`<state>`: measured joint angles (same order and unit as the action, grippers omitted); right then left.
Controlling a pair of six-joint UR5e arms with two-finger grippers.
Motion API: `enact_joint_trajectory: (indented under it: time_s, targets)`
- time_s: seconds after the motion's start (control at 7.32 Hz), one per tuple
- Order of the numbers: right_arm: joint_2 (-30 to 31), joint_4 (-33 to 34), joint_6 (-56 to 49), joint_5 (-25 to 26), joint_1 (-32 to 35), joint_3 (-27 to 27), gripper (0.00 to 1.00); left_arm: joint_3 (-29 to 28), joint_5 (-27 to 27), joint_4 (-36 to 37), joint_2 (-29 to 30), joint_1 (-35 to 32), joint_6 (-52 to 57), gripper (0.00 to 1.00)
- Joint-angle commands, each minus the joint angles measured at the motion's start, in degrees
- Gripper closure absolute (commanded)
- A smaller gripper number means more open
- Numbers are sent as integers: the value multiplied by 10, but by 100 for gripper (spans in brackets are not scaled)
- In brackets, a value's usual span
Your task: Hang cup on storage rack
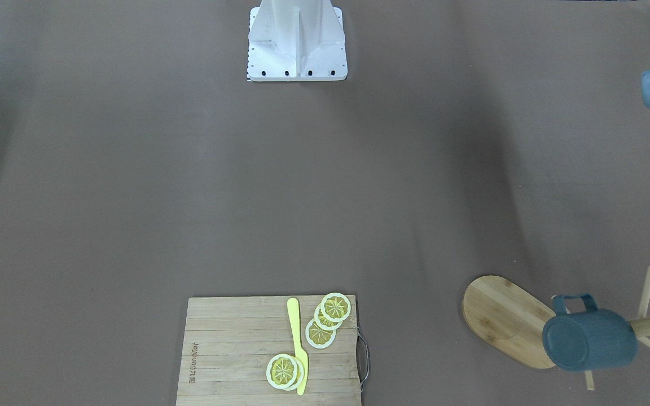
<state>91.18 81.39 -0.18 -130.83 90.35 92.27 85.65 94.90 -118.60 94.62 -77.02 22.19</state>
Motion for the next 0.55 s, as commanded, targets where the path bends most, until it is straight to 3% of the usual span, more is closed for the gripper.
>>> enact_joint_trajectory:
  time_s: [0.0, 0.14, 0.27, 0.41]
  targets:
    - [0, 0, 0, 1, 0, 0, 0, 4, 211, 137, 5, -60, -102, 0]
    - [-1, 0, 0, 1, 0, -1, 0, 5, 362, 125, -19, -105, -177, 0]
    - [-1, 0, 0, 1, 0, -1, 0, 7, 425, 81, -30, -111, -272, 0]
    - [-2, 0, 0, 1, 0, -2, 0, 12, 429, 72, -42, -111, -314, 0]
